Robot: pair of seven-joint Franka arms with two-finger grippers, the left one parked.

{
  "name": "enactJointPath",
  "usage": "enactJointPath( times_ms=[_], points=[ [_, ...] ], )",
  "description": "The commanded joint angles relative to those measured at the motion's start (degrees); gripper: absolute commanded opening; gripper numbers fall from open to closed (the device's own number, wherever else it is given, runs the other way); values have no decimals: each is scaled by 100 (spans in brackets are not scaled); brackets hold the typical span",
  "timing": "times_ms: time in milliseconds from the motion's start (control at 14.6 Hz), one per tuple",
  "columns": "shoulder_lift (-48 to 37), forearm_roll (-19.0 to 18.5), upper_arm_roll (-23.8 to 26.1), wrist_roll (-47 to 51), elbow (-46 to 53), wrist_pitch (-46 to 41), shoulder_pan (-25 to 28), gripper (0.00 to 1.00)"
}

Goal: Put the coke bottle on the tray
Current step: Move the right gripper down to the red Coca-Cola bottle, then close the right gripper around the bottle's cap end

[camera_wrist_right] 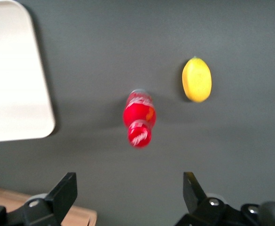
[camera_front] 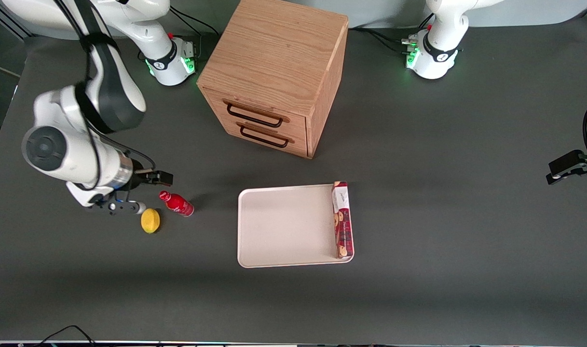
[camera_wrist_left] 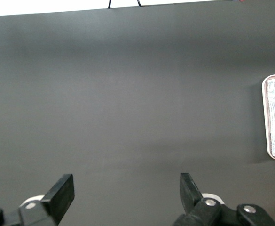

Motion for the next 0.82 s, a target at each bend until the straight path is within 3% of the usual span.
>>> enactJointPath(
  times_ms=[0, 137, 205, 342, 411, 753],
  points=[
    [-94, -214, 4, 111, -758, 939, -71, 100],
    [-49, -214, 4, 137, -960, 1274, -62, 92],
    [-49, -214, 4, 137, -1057, 1354, -62, 75],
    [-58, -214, 4, 137, -1128, 1373, -62, 21],
    [-67, -214, 4, 129, -1137, 1373, -45, 0],
    [-128, -214, 4, 120, -1076, 1338, -10, 0]
  ],
)
